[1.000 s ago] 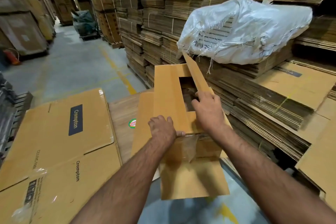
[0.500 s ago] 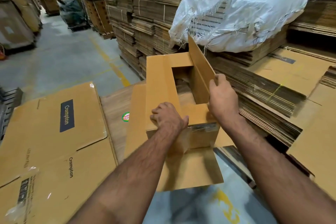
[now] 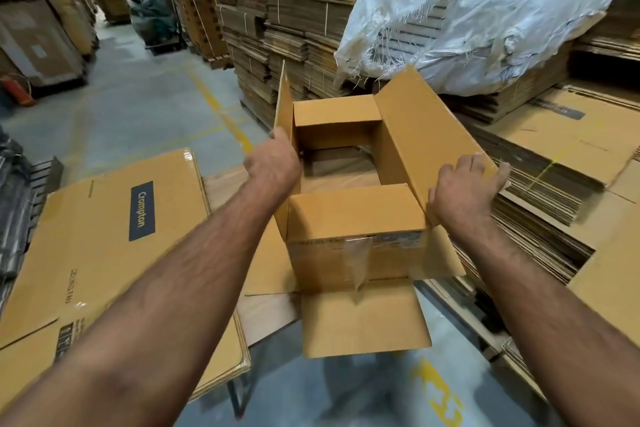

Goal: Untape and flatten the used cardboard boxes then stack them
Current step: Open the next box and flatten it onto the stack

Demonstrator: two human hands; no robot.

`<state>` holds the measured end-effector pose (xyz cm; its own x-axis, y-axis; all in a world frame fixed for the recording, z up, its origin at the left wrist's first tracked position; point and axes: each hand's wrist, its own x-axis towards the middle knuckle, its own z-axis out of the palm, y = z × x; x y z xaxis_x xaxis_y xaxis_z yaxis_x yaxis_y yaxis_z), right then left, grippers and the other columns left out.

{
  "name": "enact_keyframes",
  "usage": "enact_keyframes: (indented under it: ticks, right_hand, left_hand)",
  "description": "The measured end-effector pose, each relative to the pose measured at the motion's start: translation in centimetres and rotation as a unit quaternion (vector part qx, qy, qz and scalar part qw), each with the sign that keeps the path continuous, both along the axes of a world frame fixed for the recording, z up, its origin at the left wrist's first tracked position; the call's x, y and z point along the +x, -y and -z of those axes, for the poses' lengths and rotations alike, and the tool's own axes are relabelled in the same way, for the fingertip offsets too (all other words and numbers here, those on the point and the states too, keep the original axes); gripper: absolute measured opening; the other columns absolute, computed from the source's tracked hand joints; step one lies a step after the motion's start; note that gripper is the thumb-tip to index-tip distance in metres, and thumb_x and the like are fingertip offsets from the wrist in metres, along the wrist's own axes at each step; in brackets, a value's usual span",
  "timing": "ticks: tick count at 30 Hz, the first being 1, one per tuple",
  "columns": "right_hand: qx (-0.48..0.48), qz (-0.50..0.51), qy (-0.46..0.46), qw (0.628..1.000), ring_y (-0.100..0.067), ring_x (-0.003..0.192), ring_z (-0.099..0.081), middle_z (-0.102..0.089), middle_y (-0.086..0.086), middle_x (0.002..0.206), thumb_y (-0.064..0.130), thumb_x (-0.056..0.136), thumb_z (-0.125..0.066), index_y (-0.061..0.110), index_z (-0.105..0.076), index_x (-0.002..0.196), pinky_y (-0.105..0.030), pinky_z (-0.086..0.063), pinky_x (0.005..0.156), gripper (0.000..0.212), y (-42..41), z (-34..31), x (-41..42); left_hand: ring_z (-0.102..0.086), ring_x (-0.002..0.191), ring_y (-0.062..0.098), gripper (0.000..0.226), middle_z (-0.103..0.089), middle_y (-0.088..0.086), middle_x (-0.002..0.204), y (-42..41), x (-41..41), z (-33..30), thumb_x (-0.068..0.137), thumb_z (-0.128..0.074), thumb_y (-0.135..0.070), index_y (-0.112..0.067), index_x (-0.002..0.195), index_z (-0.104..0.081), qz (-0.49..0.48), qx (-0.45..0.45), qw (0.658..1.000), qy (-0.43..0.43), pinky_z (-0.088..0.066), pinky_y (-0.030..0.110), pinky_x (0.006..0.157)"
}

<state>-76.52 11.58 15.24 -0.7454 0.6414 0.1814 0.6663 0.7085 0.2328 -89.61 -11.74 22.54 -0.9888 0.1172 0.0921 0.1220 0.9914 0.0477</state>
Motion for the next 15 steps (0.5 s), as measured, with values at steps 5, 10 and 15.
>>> enact_keyframes:
  ticks: [5, 10, 15]
  right_hand:
    - [-0.039, -0.040, 0.040, 0.998, -0.031, 0.141, -0.028, -0.044, -0.011, 0.145, 0.060, 0.098, -0.031, 0.018, -0.055, 0.134, -0.066, -0.016, 0.113, 0.060, 0.2, 1.9, -1.5]
    - [-0.097, -0.084, 0.036, 0.991, -0.035, 0.139, -0.031, -0.044, -0.012, 0.145, 0.058, 0.100, -0.022, 0.016, -0.052, 0.136, -0.065, -0.018, 0.113, 0.063, 2.5, 2.2, -4.7]
    - [-0.213, -0.246, 0.081, 0.942, -0.029, 0.152, -0.007, -0.031, -0.006, 0.159, 0.055, 0.101, -0.032, 0.022, -0.036, 0.150, -0.060, -0.007, 0.119, 0.060, 7.9, 1.4, -10.0]
  left_hand:
    - [-0.049, 0.110, 0.031, 0.036, -0.049, 0.020, 0.124, 3.4, -1.3, 1.0, 0.096, -0.048, -0.011, -0.008, 0.132, -0.043, -0.024, -0.056, 0.998, -0.033, -0.045, 0.040, 0.079]
    - [-0.045, 0.120, 0.034, 0.036, -0.048, 0.020, 0.129, 6.3, -2.1, 1.7, 0.097, -0.043, -0.009, -0.003, 0.131, -0.049, 0.004, -0.116, 0.991, -0.062, -0.046, 0.042, 0.092]
    - [-0.053, 0.111, 0.033, 0.034, -0.056, 0.013, 0.119, 8.2, -2.2, 1.3, 0.095, -0.045, -0.008, -0.011, 0.127, -0.057, 0.078, -0.142, 0.982, -0.100, -0.049, 0.041, 0.083]
